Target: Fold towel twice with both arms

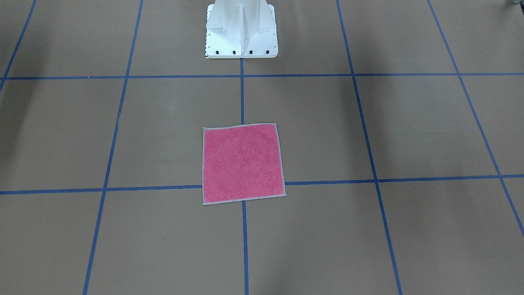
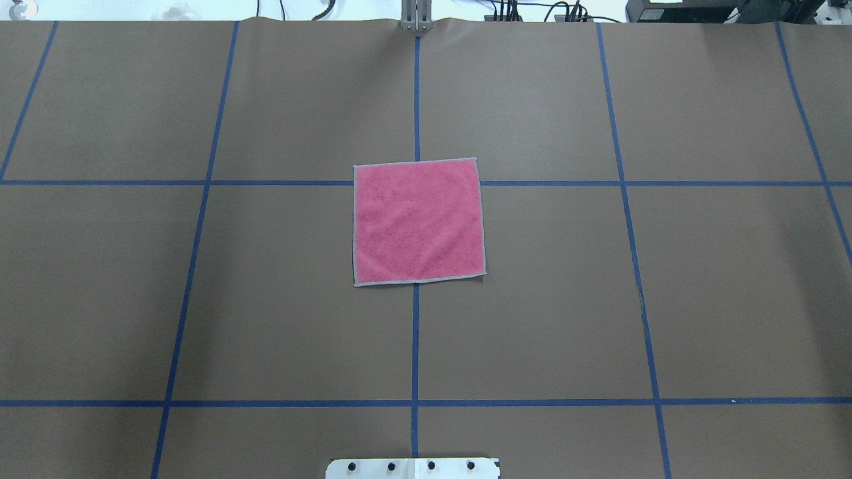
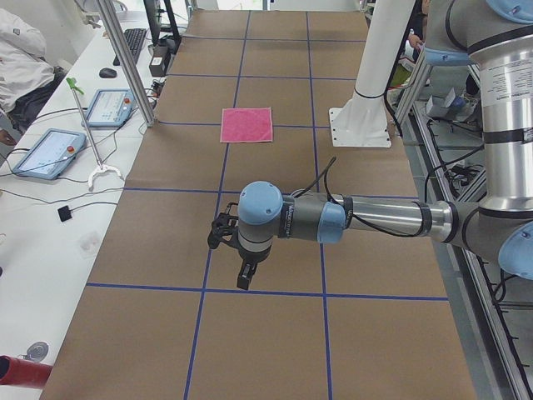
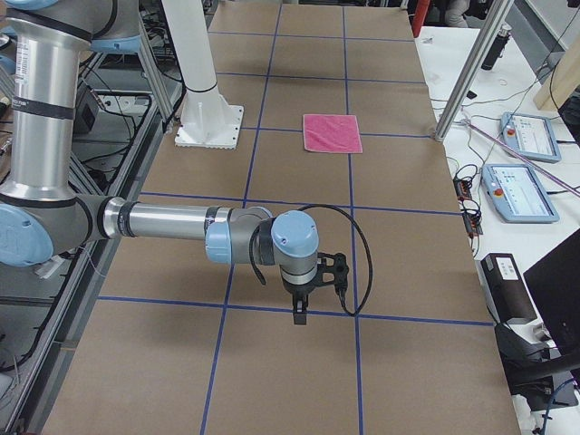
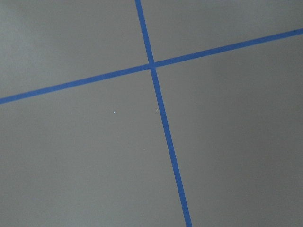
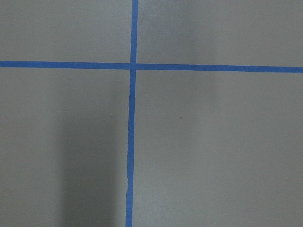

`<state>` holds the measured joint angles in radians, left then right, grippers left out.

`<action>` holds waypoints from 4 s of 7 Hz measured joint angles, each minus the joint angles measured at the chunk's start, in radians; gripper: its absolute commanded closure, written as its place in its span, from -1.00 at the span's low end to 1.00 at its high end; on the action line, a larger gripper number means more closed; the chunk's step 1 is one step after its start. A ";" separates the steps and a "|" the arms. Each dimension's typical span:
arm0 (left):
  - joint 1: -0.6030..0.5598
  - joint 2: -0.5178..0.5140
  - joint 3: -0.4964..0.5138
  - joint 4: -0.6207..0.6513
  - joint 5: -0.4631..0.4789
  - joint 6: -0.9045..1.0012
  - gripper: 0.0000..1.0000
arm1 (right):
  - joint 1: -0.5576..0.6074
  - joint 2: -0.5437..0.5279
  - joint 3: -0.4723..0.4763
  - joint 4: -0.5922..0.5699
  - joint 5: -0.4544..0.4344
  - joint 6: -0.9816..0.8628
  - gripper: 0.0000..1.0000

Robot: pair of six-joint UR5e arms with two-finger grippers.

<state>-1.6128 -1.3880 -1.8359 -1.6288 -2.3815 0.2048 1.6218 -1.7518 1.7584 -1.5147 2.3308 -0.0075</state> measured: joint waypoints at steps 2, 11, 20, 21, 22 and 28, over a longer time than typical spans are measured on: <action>0.005 -0.017 0.018 -0.032 -0.110 0.001 -1.00 | -0.067 0.001 0.021 0.047 0.000 0.119 -1.00; 0.563 -0.272 0.018 -0.469 -0.022 -1.082 -1.00 | -0.616 0.115 0.144 0.488 -0.062 1.214 -1.00; 1.005 -0.597 0.093 -0.490 0.413 -1.890 -1.00 | -1.091 0.639 0.062 0.132 -0.556 1.869 -0.92; 1.019 -0.623 0.112 -0.492 0.435 -1.929 -1.00 | -1.105 0.649 0.038 0.154 -0.577 1.923 -0.78; 1.026 -0.633 0.120 -0.493 0.443 -1.945 -1.00 | -1.117 0.653 0.011 0.204 -0.592 1.978 -0.63; 1.033 -0.638 0.124 -0.493 0.447 -1.951 -1.00 | -1.200 0.650 -0.093 0.355 -0.675 2.158 0.48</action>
<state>-0.5794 -2.0264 -1.7119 -2.1216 -1.9343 -1.7462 0.4214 -1.1016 1.6654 -1.1602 1.6558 2.1500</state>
